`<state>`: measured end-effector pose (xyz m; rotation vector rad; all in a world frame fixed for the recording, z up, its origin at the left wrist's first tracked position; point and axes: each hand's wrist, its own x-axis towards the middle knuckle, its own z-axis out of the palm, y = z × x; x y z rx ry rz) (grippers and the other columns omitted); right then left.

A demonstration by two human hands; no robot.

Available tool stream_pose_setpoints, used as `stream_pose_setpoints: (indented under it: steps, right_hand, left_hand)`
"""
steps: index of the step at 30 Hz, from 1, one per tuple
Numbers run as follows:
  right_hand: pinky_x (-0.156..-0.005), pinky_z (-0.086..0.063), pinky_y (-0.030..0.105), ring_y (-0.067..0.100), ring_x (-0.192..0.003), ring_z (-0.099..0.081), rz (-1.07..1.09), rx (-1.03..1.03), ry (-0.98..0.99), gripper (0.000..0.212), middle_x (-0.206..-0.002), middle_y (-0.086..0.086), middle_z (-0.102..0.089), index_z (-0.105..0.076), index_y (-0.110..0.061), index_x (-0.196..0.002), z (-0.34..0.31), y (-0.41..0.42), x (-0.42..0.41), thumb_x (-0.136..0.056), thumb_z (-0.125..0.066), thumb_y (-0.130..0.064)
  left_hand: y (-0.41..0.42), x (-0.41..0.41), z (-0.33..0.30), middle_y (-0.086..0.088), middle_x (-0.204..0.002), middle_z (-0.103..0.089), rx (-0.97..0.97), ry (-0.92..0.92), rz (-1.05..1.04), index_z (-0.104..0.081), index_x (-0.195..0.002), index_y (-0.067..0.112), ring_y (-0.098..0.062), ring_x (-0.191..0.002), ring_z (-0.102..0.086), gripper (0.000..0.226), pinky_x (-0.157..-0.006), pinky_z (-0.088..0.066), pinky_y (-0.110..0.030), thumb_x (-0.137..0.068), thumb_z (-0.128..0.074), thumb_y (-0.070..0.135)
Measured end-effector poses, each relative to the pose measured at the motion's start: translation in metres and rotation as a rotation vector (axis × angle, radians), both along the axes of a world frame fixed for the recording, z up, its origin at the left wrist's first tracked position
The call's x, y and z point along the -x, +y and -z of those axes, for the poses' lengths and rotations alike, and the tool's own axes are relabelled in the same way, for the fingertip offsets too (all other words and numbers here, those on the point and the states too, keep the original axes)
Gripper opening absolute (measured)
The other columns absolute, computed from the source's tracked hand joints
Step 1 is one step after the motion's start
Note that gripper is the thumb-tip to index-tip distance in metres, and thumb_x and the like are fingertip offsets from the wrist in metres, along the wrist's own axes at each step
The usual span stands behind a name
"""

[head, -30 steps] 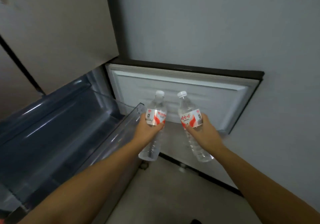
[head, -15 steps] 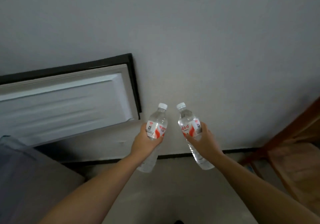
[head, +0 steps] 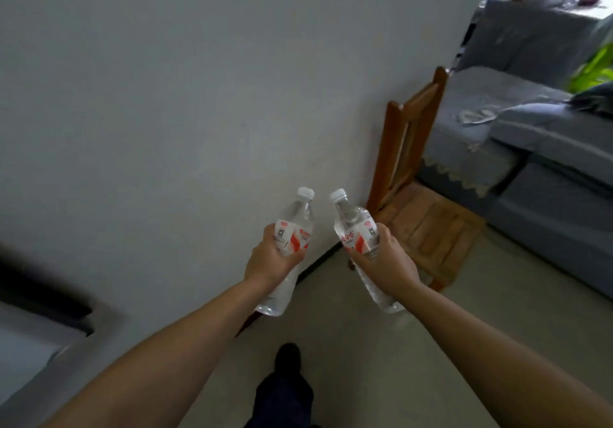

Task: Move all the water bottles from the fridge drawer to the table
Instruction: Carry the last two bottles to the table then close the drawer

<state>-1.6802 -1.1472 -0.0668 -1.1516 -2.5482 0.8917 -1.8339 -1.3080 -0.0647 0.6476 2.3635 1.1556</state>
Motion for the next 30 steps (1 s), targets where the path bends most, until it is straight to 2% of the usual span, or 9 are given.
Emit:
stream_pose_setpoints:
  steps: [6, 10, 13, 16, 19, 21, 23, 27, 30]
  right_hand:
    - [-0.072, -0.055, 0.026, 0.013, -0.101, -0.062, 0.229, 0.000, 0.027, 0.068, -0.125, -0.004, -0.057, -0.034, -0.027, -0.137, -0.009, 0.060, -0.018, -0.084, -0.058, -0.060]
    - [-0.063, -0.048, 0.022, 0.011, -0.091, -0.061, 0.343, -0.018, 0.036, 0.062, -0.116, -0.003, -0.057, -0.037, -0.027, -0.131, -0.023, 0.100, -0.025, -0.083, -0.058, -0.061]
    - [-0.064, -0.055, 0.028, 0.010, -0.082, -0.061, 0.456, -0.047, 0.035, 0.057, -0.106, -0.004, -0.058, -0.039, -0.029, -0.122, -0.031, 0.131, -0.036, -0.081, -0.058, -0.063]
    - [-0.067, -0.054, 0.030, 0.010, -0.085, -0.062, 0.586, -0.004, 0.105, 0.056, -0.105, -0.005, -0.059, -0.042, -0.028, -0.121, -0.033, 0.146, -0.054, -0.081, -0.060, -0.062]
    - [-0.067, -0.053, 0.025, 0.007, -0.086, -0.061, 0.740, 0.102, 0.201, 0.057, -0.105, -0.007, -0.061, -0.043, -0.026, -0.123, -0.028, 0.151, -0.084, -0.081, -0.064, -0.057]
    - [-0.059, -0.044, 0.016, 0.001, -0.080, -0.057, 0.834, 0.133, 0.240, 0.053, -0.102, -0.007, -0.059, -0.044, -0.023, -0.121, -0.024, 0.157, -0.107, -0.083, -0.066, -0.052]
    - [-0.056, -0.037, 0.011, 0.000, -0.078, -0.056, 0.918, 0.137, 0.262, 0.052, -0.102, -0.005, -0.059, -0.046, -0.021, -0.119, -0.019, 0.162, -0.133, -0.083, -0.067, -0.050]
    - [-0.061, -0.043, 0.021, 0.013, -0.087, -0.062, 1.076, 0.130, 0.267, 0.049, -0.103, -0.005, -0.063, -0.048, -0.023, -0.113, -0.010, 0.181, -0.196, -0.080, -0.067, -0.055]
    - [-0.072, -0.050, 0.033, 0.017, -0.088, -0.063, 1.167, 0.129, 0.243, 0.046, -0.099, -0.005, -0.063, -0.048, -0.024, -0.108, -0.004, 0.205, -0.259, -0.079, -0.067, -0.055]
  left_hand:
    - [0.109, 0.017, -0.004, 0.001, -0.115, -0.059, 0.005, 0.028, 0.302, -0.038, -0.128, 0.023, -0.021, -0.100, -0.061, 0.062, -0.080, -0.050, -0.034, -0.080, -0.071, 0.042]
    - [0.179, 0.032, -0.015, 0.003, -0.113, -0.054, -0.031, 0.034, 0.432, -0.036, -0.130, 0.022, -0.020, -0.100, -0.060, 0.064, -0.080, -0.054, -0.034, -0.080, -0.072, 0.040]
    - [0.230, 0.033, -0.023, 0.006, -0.109, -0.050, -0.099, 0.013, 0.511, -0.034, -0.131, 0.022, -0.015, -0.094, -0.057, 0.061, -0.072, -0.050, -0.028, -0.083, -0.070, 0.036]
    - [0.270, 0.024, -0.023, 0.007, -0.110, -0.053, -0.109, -0.005, 0.621, -0.035, -0.129, 0.027, -0.017, -0.097, -0.059, 0.058, -0.080, -0.055, -0.035, -0.083, -0.070, 0.036]
    - [0.306, -0.006, -0.017, 0.010, -0.107, -0.054, -0.089, -0.026, 0.750, -0.035, -0.124, 0.032, -0.016, -0.098, -0.060, 0.053, -0.084, -0.055, -0.040, -0.083, -0.070, 0.036]
    - [0.328, -0.036, -0.015, 0.010, -0.105, -0.056, -0.071, -0.018, 0.848, -0.035, -0.120, 0.034, -0.015, -0.096, -0.061, 0.051, -0.083, -0.055, -0.038, -0.083, -0.070, 0.035]
    - [0.349, -0.066, -0.011, 0.010, -0.104, -0.055, -0.054, -0.009, 0.940, -0.034, -0.118, 0.035, -0.014, -0.095, -0.061, 0.051, -0.079, -0.054, -0.033, -0.083, -0.070, 0.036]
    - [0.400, -0.138, -0.004, 0.009, -0.111, -0.057, -0.021, -0.021, 1.073, -0.036, -0.127, 0.032, -0.015, -0.097, -0.063, 0.060, -0.079, -0.057, -0.035, -0.080, -0.072, 0.040]
    - [0.444, -0.207, 0.001, 0.008, -0.109, -0.059, -0.004, -0.023, 1.145, -0.037, -0.124, 0.031, -0.015, -0.095, -0.064, 0.059, -0.080, -0.058, -0.036, -0.079, -0.073, 0.041]
